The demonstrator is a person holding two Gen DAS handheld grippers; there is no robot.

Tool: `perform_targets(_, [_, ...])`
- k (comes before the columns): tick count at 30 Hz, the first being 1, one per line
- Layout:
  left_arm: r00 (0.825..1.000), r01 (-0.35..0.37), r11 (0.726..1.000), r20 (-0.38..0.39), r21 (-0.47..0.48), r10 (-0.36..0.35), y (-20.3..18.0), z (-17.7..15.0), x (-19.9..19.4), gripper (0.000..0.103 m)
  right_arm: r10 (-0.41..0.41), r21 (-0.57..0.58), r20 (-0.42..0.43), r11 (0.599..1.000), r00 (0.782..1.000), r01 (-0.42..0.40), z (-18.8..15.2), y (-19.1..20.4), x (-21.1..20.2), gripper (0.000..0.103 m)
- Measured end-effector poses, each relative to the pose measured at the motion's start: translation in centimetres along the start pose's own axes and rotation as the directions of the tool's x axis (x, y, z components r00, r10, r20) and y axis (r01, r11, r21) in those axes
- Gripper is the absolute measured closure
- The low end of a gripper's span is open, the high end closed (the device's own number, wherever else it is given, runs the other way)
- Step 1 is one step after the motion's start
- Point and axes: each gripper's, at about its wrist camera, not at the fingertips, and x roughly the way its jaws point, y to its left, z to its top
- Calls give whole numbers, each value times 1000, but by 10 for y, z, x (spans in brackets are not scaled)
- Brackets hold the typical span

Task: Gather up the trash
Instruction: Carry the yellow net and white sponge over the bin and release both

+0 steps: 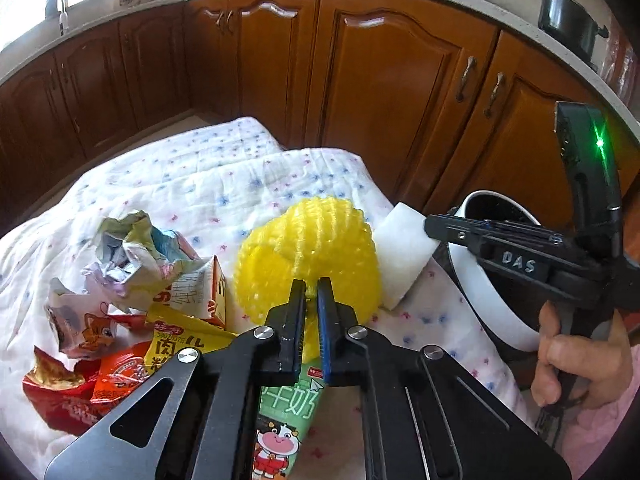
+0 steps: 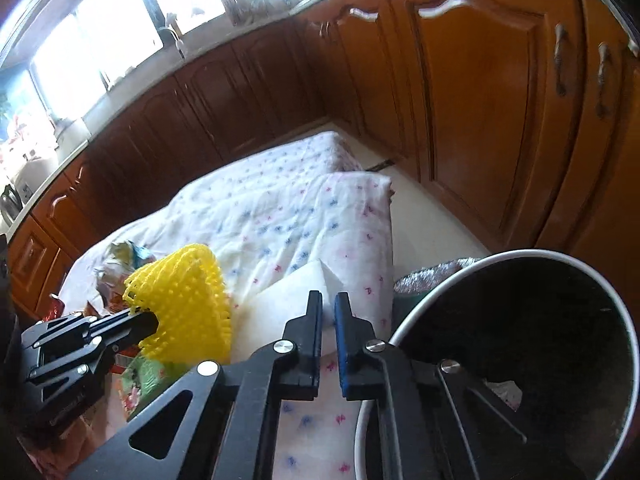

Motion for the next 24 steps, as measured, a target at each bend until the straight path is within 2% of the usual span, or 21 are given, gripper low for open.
perform_targets(10, [993,42,999,108,-18,-40,0,1,-52,98,30,25,134,999,991,-33,-11,11,-57,101])
perform_targets(17, [990,77,996,117,-33,-73,-3,-7,-70,98,-3,41,228,999,974,-6,-23,11,-102,102])
perform_targets(24, [985,120,993,126,3,-120,-26,-10,-79,99,-61,99,254,994,965,37,-35,-12,-129,102])
